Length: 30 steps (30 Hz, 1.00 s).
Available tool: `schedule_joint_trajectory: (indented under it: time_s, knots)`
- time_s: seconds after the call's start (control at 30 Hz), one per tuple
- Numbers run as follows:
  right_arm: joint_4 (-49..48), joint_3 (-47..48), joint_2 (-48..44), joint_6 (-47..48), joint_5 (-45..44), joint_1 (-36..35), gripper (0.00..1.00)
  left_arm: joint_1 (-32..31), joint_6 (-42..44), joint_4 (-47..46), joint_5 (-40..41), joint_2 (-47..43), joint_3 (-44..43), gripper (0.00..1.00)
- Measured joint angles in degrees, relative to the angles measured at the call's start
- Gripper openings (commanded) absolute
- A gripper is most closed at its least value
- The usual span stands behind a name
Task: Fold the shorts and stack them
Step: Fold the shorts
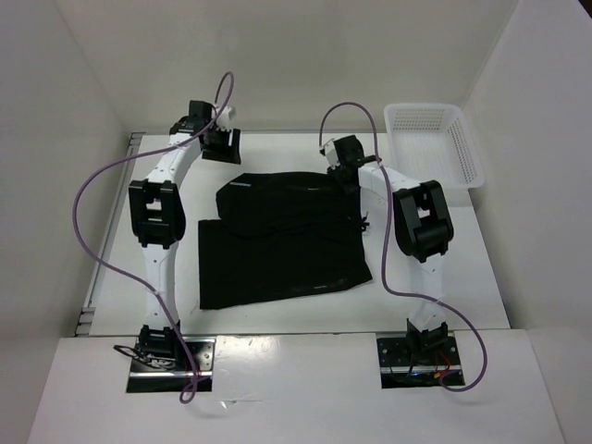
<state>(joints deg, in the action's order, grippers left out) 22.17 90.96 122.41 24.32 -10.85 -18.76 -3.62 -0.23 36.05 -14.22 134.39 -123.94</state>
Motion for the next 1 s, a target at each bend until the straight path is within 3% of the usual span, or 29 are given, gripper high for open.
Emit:
schedule_joint_trajectory:
  time_s: [0.17,0.3,0.5,0.53,0.63,0.7,0.77,0.93,1.0]
  knots:
    - [1.1,3.0,1.4,-0.5,2.2,0.0,0.53,-0.6,0.1,3.3,-1.0,7.7,-1.9,0.74]
    - [1.4,4.3,2.9,-0.8,3.3,0.0,0.59,-1.5,0.0,4.0,-2.8,8.2,-3.8,0.72]
    - [1.4,5.6,4.6,-0.4,4.1,0.0,0.62,-3.8,0.1,5.6,-3.7,9.0,-3.3,0.35]
    - [1.4,5.8,4.7,-0.4,4.1,0.0,0.63,-4.2,0.1,5.7,-3.8,9.0,-3.2,0.21]
    - [1.3,5.9,4.8,0.0,3.6,0.0,0.68,-5.1,0.0,5.7,-4.9,8.9,-1.9,0.00]
    - [1.0,5.8,4.8,0.4,2.8,0.0,0.72,-5.5,-0.2,5.1,-5.3,8.0,-0.2,0.00]
    - [0.5,5.6,4.7,0.9,1.9,-0.1,0.83,-5.7,-0.2,4.8,-5.7,7.1,1.4,0.00]
    - [-1.1,4.8,4.3,2.3,0.7,-0.1,0.83,-6.0,-0.2,4.5,-5.0,5.3,4.1,0.00]
    - [-0.9,4.8,4.3,3.1,1.7,0.0,0.64,-6.0,-0.1,4.3,-3.8,4.9,4.4,0.00]
